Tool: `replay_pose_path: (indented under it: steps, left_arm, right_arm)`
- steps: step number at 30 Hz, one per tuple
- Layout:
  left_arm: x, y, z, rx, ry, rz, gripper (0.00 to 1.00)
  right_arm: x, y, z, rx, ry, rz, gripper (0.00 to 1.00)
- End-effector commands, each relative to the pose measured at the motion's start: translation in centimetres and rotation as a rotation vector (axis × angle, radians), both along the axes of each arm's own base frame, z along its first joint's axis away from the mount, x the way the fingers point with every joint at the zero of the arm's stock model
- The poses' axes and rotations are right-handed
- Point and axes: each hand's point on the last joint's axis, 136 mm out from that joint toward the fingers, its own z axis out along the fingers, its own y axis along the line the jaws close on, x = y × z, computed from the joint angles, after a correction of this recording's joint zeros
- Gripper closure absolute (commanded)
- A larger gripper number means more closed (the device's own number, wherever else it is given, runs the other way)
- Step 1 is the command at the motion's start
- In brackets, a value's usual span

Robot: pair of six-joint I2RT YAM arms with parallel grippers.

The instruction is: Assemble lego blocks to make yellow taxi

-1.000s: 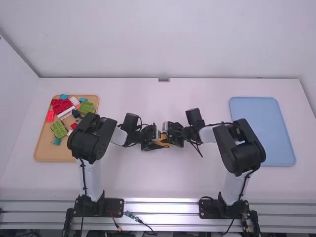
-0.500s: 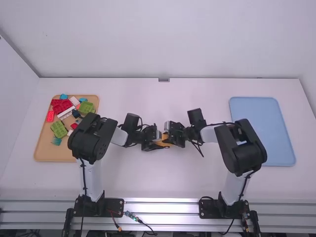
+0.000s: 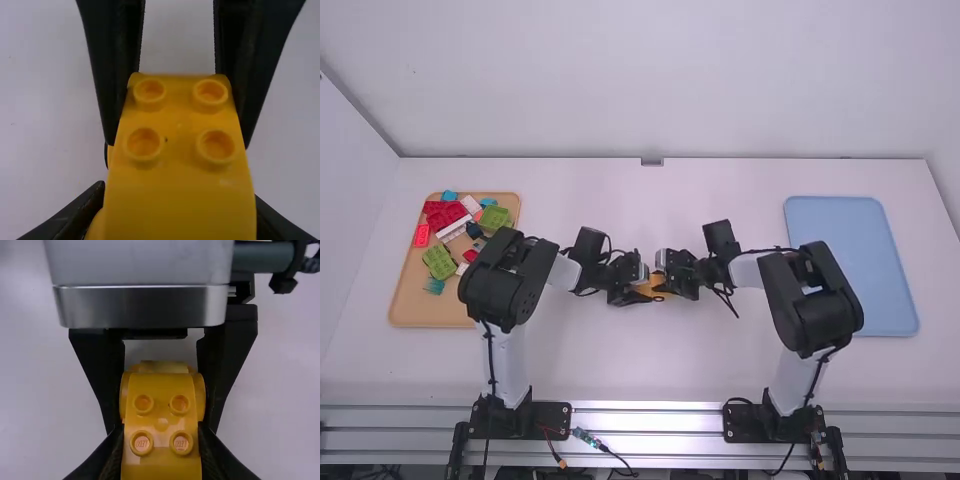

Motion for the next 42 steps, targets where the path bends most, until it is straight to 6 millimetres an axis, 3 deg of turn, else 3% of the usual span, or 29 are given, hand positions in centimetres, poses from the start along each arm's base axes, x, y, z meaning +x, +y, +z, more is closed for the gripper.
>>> replay_pose_path:
  steps: [1, 7, 19, 26, 36, 42]
  left_arm:
    - [1.5, 1.7, -2.3, 0.129, -0.007, 0.076, 0.99]
    - [1.2, 1.7, -2.4, 0.142, 0.011, 0.06, 0.98]
    - [0.6, 1.9, -2.8, 0.11, -0.052, 0.084, 0.99]
    - [0.5, 1.9, -2.8, 0.107, -0.046, 0.093, 0.99]
    - [0.0, 2.1, -3.2, 0.137, -0.002, 0.066, 0.99]
    - [0.1, 2.0, -3.1, 0.135, -0.007, 0.066, 0.99]
  right_arm:
    - [-1.0, -0.5, -1.2, -0.047, 0.023, -0.002, 1.0]
    - [-0.3, -0.3, -0.9, -0.034, 0.047, -0.046, 1.0]
    - [-0.7, 0.8, -1.3, -0.065, 0.046, -0.042, 1.0]
    - [0.1, -0.2, -1.8, -0.099, 0.045, -0.087, 1.0]
    - [1.2, -0.4, 0.8, -0.066, -0.011, -0.065, 1.0]
    - [0.3, -0.7, 0.3, -0.07, -0.014, -0.061, 1.0]
